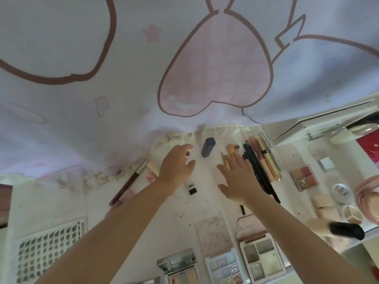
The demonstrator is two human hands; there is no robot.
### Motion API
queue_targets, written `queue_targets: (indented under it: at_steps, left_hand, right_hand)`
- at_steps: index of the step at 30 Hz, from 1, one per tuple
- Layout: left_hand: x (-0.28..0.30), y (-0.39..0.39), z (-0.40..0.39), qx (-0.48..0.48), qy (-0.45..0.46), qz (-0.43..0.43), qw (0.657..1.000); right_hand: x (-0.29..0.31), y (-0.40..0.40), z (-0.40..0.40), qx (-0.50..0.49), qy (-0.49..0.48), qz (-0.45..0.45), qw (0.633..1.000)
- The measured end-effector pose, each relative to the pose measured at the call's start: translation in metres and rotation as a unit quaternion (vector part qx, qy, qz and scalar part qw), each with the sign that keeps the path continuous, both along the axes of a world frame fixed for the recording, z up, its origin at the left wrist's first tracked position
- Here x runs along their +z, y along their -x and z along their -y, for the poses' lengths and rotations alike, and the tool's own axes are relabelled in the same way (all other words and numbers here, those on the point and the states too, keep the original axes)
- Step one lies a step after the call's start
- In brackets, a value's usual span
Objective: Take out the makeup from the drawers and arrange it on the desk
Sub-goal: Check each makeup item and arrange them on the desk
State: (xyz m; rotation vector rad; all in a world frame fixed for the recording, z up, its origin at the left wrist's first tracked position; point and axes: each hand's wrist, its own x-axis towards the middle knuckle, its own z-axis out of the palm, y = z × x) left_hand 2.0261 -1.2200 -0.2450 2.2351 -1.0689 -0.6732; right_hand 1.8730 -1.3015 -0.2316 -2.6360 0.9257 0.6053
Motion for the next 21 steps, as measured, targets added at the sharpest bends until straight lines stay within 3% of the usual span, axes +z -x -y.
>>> queue_targets:
  at_steps: [4, 7, 11, 16, 19, 21]
  left_hand:
    - [0.016, -0.014, -0.033, 0.002, -0.009, 0.069, 0.998]
    - [0.021, -0.027, -0.055, -0.021, -0.066, 0.098, 0.993]
    - [0.022, -0.034, -0.076, -0.083, -0.089, 0.088, 0.989]
    - [0.027, -0.028, -0.086, -0.12, -0.058, -0.034, 0.99]
    - [0.034, -0.011, -0.085, -0.032, 0.024, -0.169, 0.985]
    - [0.038, 0.001, -0.082, 0.035, 0.093, -0.192, 0.976]
  right_hand:
    - [0.01, -0.031, -0.018, 0.009, 0.001, 0.056, 0.998]
    - [0.014, -0.056, -0.038, -0.016, -0.078, -0.005, 0.997]
    - [0.009, -0.065, -0.049, -0.046, -0.076, -0.031, 0.996]
    - [0.029, -0.053, -0.04, -0.031, -0.145, 0.063, 0.987]
    - [0.046, -0.048, -0.042, -0.13, -0.266, 0.207, 0.933]
    - [0.051, -0.048, -0.046, -0.202, -0.311, 0.267, 0.89]
